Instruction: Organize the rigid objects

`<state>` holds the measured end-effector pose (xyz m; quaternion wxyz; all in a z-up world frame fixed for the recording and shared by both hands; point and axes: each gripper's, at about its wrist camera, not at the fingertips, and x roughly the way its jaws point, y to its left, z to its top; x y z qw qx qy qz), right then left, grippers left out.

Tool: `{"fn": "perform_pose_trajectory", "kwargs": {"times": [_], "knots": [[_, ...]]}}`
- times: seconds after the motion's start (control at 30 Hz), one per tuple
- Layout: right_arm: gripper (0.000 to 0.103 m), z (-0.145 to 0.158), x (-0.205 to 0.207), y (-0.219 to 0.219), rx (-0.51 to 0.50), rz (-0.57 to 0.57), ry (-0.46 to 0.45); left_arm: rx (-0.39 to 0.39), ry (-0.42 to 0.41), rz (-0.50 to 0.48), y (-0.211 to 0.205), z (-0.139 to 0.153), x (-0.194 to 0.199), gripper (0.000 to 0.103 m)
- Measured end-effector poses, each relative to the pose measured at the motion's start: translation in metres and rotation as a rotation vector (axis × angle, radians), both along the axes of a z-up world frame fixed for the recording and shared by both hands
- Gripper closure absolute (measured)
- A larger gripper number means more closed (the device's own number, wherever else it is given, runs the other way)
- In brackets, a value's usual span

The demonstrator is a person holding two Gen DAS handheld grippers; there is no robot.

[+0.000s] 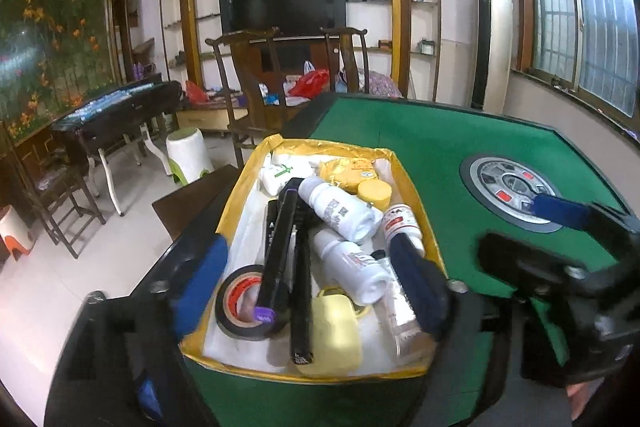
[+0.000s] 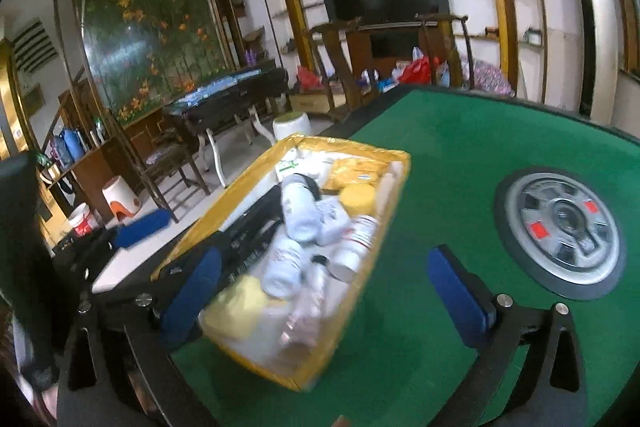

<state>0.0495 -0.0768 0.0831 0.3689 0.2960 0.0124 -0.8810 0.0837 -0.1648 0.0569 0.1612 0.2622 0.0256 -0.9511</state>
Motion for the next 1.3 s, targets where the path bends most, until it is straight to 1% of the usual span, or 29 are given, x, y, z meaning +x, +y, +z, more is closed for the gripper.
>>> {"fn": "perform_pose_trajectory", "kwargs": {"times": [0.13,0.17,0.23,0.3,0.37,0.4,0.43,0.5,0.53,0.6,0.67,0.73,0.83,0.9,1.07,1.2,1.27,1.3], "knots": [[0.001,-0.004,0.012,0.042,-0.017,-0.051,0.078,-0.013,0.037,0.023,0.014,0.002,0.008,0.018],[0.001,-0.006,0.017,0.057,-0.039,-0.062,0.108,-0.022,0.040,0.031,0.016,0.004,0.009,0.018],[0.001,-0.009,0.021,0.074,-0.059,-0.084,0.137,-0.056,0.035,0.060,0.024,0.006,0.010,0.016],[0.001,-0.016,0.020,0.091,-0.076,-0.112,0.134,-0.098,0.028,0.101,0.029,0.006,0.012,0.015],[0.001,-0.017,0.014,0.100,-0.097,-0.118,0.086,-0.124,0.008,0.102,0.034,0.003,0.013,0.009],[0.001,-0.016,0.014,0.105,-0.129,-0.123,0.092,-0.127,0.002,0.098,0.036,0.002,0.014,0.007],[0.001,-0.014,0.015,0.107,-0.149,-0.124,0.099,-0.125,0.000,0.102,0.036,0.001,0.017,0.000],[0.001,-0.012,0.017,0.108,-0.153,-0.119,0.122,-0.119,0.017,0.096,0.036,0.001,0.023,0.000],[0.001,-0.012,0.019,0.104,-0.135,-0.115,0.133,-0.112,0.023,0.099,0.035,0.002,0.026,0.000],[0.001,-0.013,0.023,0.099,-0.099,-0.098,0.142,-0.115,0.010,0.130,0.033,0.005,0.027,0.000],[0.001,-0.013,0.028,0.097,-0.085,-0.087,0.158,-0.143,-0.003,0.180,0.033,0.006,0.027,0.000],[0.001,-0.013,0.030,0.099,-0.093,-0.088,0.171,-0.180,0.011,0.185,0.035,0.008,0.032,0.000],[0.001,-0.014,0.029,0.099,-0.091,-0.088,0.161,-0.144,0.026,0.172,0.034,0.010,0.037,0.000],[0.001,-0.015,0.028,0.099,-0.088,-0.091,0.156,-0.127,0.021,0.163,0.033,0.010,0.037,0.000],[0.001,-0.015,0.027,0.101,-0.090,-0.093,0.150,-0.100,0.004,0.158,0.028,0.007,0.036,0.000],[0.001,-0.015,0.027,0.101,-0.088,-0.092,0.149,-0.101,-0.007,0.177,0.027,0.006,0.036,0.000],[0.001,-0.015,0.028,0.100,-0.087,-0.090,0.146,-0.097,-0.031,0.185,0.025,0.003,0.035,0.000],[0.001,-0.015,0.028,0.100,-0.086,-0.090,0.145,-0.099,-0.060,0.189,0.025,0.001,0.033,0.000]]}}
